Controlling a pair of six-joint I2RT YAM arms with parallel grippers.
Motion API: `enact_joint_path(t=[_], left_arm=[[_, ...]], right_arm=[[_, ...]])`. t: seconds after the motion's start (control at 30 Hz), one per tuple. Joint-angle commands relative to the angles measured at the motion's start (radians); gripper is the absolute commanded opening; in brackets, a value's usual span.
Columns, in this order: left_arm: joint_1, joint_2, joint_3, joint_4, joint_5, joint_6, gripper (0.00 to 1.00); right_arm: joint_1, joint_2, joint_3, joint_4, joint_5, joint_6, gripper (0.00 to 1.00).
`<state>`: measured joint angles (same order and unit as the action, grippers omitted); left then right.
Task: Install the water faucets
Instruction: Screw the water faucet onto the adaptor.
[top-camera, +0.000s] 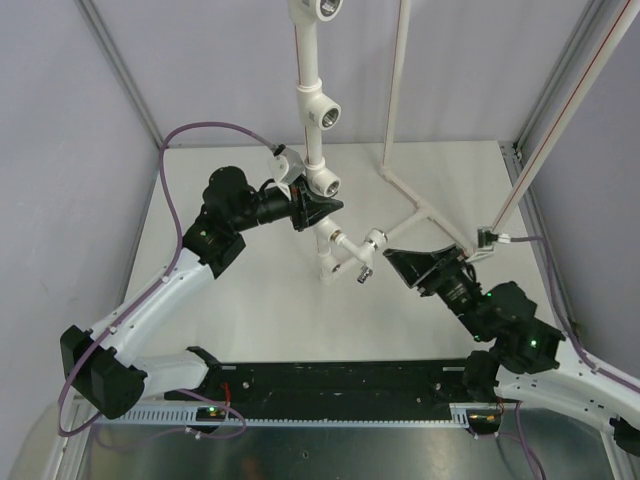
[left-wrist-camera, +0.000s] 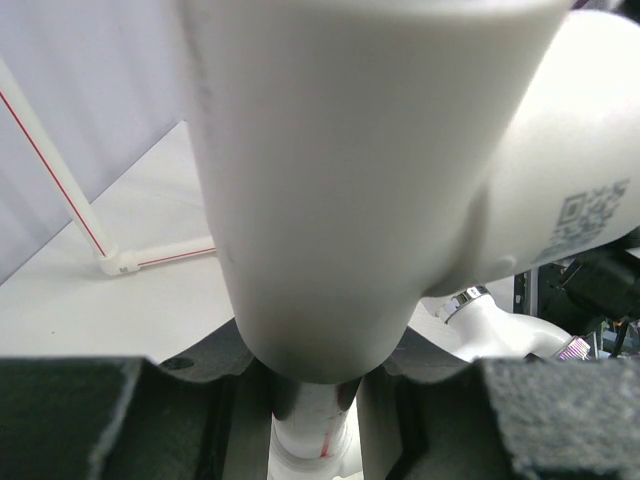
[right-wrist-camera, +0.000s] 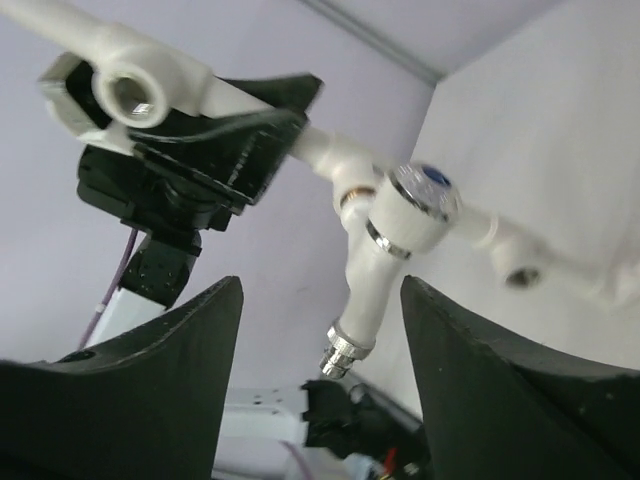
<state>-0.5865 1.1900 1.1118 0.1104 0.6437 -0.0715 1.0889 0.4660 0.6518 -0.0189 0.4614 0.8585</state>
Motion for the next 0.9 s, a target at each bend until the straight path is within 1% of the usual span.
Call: enact_joint_path(t=[0.0,0.07,0.23,0.33,0.4,0.63,0.77,0.8,0.87], left_arm=[[-0.015,-0.007,-0.016,-0.057,0.084,-0.110,0.00],[-0.015,-0.006,-0.017,-0.057,0.085,-0.110,0.00],[-0.015,-0.005,-0.017,-0.057,0.087,-0.108,0.00],[-0.015,-0.004,-0.015,-0.057,0.090,-0.109,0.00],[-0.014,-0.003,-0.015,-0.057,0.091,-0.111,0.00],[-0.014,-0.001,-0.015,-0.057,0.097,-0.112,0.00],[-0.015,-0.001,-0.015,-0.057,0.099,-0.113,0.00],[-0.015,-0.001,-0.014,-0.057,0.099,-0.113,0.00],[-0.014,0.001,-0.013,-0.057,0.099,-0.113,0.00]], right_arm=[[0.000,0.068,-0.037,0.064,-0.021,0.460,0.74],[0.001,0.095,-0.039,0.103,-0.022,0.495,0.77],[-0.007,0.155,-0.040,0.125,-0.016,0.550,0.78],[-0.017,0.187,-0.040,0.133,-0.023,0.567,0.77],[-0.024,0.209,-0.040,0.144,-0.024,0.571,0.74],[-0.056,0.293,-0.040,0.198,-0.035,0.573,0.47],[-0.079,0.334,-0.040,0.250,-0.064,0.559,0.35],[-0.082,0.344,-0.040,0.266,-0.072,0.548,0.31],[-0.089,0.361,-0.040,0.295,-0.082,0.511,0.15]])
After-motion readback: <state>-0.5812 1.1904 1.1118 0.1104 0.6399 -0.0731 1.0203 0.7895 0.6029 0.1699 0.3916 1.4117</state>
